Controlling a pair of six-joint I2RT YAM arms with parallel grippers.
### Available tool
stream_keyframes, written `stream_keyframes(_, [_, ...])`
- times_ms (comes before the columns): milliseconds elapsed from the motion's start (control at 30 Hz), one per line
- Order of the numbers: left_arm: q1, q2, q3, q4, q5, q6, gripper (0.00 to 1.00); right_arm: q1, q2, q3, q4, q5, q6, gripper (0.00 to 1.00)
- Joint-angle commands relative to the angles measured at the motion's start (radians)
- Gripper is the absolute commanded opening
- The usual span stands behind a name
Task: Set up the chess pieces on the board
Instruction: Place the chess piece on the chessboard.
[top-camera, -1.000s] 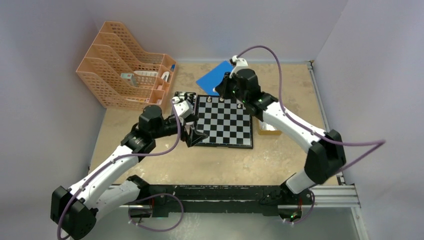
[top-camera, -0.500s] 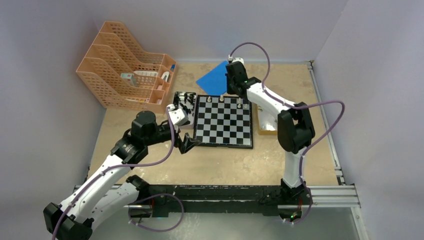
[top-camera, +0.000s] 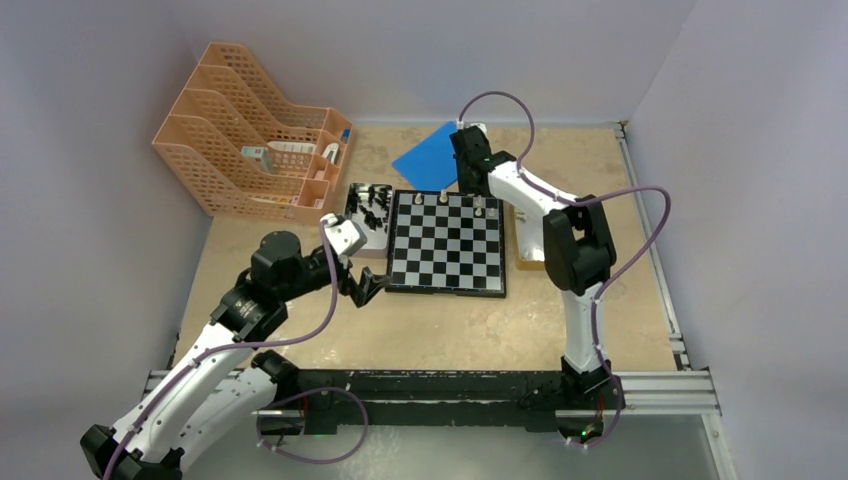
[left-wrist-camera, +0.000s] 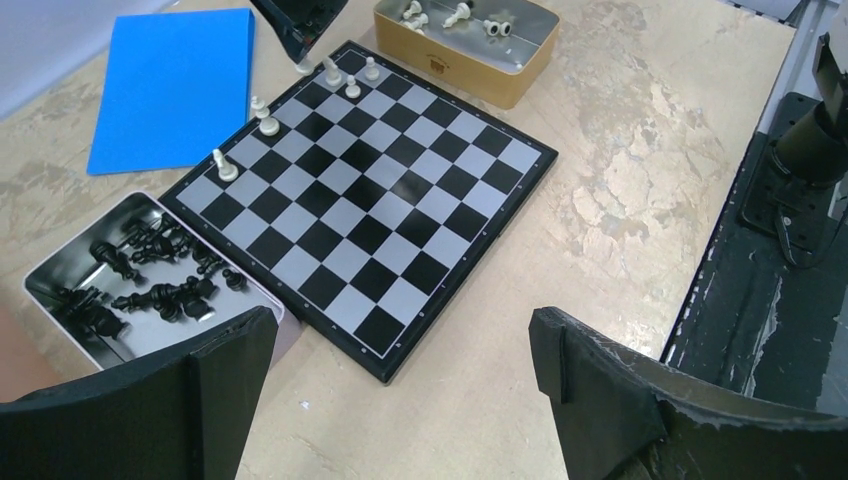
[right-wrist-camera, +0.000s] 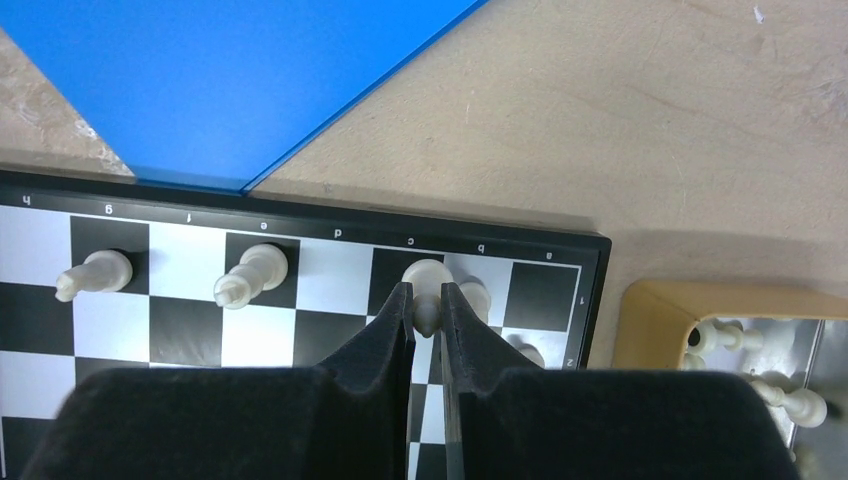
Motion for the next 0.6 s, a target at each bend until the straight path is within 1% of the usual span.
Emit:
stream_keyframes(0, [-0.002, -0.011, 0.009, 0.021, -0.028, 0.021, 1.00, -0.006, 0.016, 0.063, -0.017, 0.001, -0.019, 0.13])
stream_keyframes(233, [-0.002, -0.014, 0.008, 0.014, -0.039, 0.028, 1.00, -0.006, 0.065, 0.105, -0.035, -0.020, -0.022, 0.14])
stream_keyframes(433, [-0.003, -0.013, 0.008, 0.014, -0.040, 0.033, 1.00, -0.006, 0.080, 0.103, -0.052, -0.003, -0.021, 0.15])
stream_keyframes(567, [-0.002, -0.011, 0.010, 0.014, -0.038, 0.033, 1.00, -0.006, 0.081, 0.098, -0.059, -0.018, -0.021, 0.16])
